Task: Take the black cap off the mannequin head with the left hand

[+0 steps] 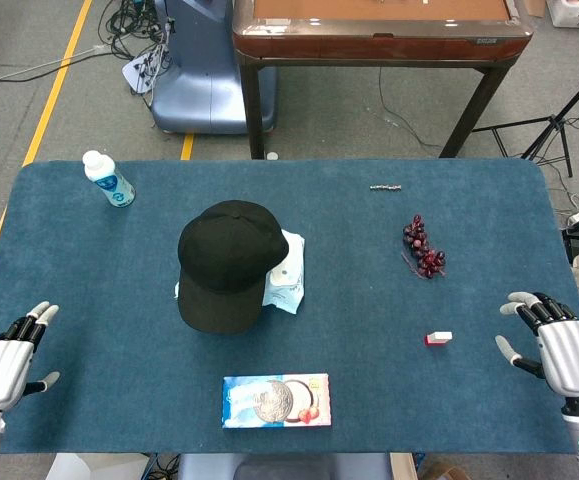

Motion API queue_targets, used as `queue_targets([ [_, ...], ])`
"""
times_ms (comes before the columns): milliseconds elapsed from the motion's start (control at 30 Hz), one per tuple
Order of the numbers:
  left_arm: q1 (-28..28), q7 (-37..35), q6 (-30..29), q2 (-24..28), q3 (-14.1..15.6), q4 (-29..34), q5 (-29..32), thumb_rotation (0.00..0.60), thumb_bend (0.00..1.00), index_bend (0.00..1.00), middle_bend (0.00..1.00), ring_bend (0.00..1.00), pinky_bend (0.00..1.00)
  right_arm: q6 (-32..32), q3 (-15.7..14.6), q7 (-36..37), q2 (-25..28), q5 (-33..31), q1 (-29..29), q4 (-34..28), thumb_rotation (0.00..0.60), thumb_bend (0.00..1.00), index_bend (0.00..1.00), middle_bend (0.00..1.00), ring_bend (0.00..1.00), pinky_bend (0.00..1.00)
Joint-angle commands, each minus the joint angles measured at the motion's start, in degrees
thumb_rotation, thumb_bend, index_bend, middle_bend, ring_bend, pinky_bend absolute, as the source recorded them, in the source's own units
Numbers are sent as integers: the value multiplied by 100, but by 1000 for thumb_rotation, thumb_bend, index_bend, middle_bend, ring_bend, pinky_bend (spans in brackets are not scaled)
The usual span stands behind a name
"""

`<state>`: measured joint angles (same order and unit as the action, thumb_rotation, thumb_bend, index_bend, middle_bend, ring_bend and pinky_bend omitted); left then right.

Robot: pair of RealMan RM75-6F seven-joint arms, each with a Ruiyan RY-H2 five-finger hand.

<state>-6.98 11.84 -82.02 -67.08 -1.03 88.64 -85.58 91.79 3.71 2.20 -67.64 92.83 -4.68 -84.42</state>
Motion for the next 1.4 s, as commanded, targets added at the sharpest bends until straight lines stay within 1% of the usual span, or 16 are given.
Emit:
queue_targets([
  [33,2,-16,-13,4,6,6,-18,600,62,88,116,197,482,5,-8,-10,-8,18,-1,0,600,268,415,325,276,411],
  [233,-3,-22,-73,6,11,45,-103,600,61,94,121,197,482,-29,-10,-50,-24,5,-14,1,600,268,415,325,276,411],
  [300,-16,-46,-153,-35,9,30,-222,600,61,131,156,220,485,-37,-4,-56,-27,-13,-14,6,600,268,415,325,276,411],
  [333,-22,-93,-248,-88,7,-10,-342,600,61,191,209,257,499,-40,-5,-60,-28,-19,-12,2,600,268,415,325,276,411],
  [433,-49,-295,-403,-223,78,-141,-684,600,62,420,440,426,598,-7,-12,-63,-31,8,-3,-10,600,268,415,325,276,411],
  [467,-68,-334,-433,-257,102,-183,-791,600,62,462,500,467,622,5,-12,-60,-33,19,-1,-13,600,268,415,325,276,411],
  [500,-100,-369,-479,-312,128,-252,-941,600,61,475,522,480,627,16,-10,-60,-36,26,-1,-12,600,268,416,325,276,411],
  [600,-192,-475,-576,-464,142,-395,-1223,600,60,489,563,505,632,0,-8,-68,-38,8,-2,-7,600,267,415,325,276,411],
  [700,-352,-573,-589,-608,138,-492,-1496,600,44,486,575,512,633,8,2,-57,-33,-3,0,-14,600,267,415,326,276,411],
  [767,-449,-579,-532,-680,120,-509,-1571,600,27,484,579,514,634,29,10,-33,-24,-7,7,-19,600,268,415,325,276,411],
  [933,-755,-410,-194,-857,46,-507,-1635,600,16,480,582,517,634,77,31,56,13,-25,29,-24,600,267,415,325,276,411],
  [1100,-1003,-246,16,-1044,-71,-537,-1624,600,10,477,592,525,634,101,51,165,64,-54,44,-33,600,268,415,325,276,411],
  [1400,-1275,6,65,-1256,-264,-567,-1594,600,8,477,617,542,634,140,60,274,122,-59,69,-47,600,268,415,325,276,411],
])
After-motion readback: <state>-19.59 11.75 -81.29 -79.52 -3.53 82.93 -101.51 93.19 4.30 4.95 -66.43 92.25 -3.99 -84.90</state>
